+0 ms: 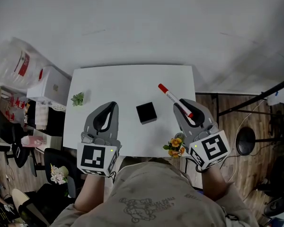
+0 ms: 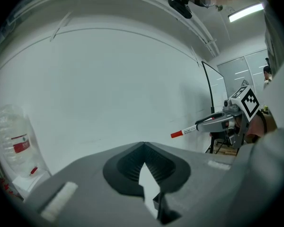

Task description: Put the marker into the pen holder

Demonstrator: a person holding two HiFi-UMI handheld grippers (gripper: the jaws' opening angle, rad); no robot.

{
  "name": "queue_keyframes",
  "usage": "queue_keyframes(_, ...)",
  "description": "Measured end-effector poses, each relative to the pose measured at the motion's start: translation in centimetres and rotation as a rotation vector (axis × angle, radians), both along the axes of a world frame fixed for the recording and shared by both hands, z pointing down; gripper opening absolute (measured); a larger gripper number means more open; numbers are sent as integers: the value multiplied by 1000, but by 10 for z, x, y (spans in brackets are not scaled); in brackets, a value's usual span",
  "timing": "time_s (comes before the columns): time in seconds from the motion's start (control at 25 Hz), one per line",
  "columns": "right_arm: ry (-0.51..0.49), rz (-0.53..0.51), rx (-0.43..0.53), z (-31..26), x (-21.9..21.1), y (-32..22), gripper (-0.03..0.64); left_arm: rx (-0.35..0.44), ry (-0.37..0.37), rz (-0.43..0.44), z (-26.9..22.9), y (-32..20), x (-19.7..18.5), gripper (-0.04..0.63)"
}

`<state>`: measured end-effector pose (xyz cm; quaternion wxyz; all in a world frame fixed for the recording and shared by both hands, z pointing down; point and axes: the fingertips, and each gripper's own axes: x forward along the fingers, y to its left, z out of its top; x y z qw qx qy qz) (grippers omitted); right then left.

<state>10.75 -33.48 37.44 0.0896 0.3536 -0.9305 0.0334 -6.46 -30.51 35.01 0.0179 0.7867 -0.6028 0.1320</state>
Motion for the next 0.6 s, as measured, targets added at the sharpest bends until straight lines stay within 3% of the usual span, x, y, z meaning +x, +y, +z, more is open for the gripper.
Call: queue_keyframes(0.6,135,54,-47,15,-35,8,101,4,7,121,5,-18,-28,0)
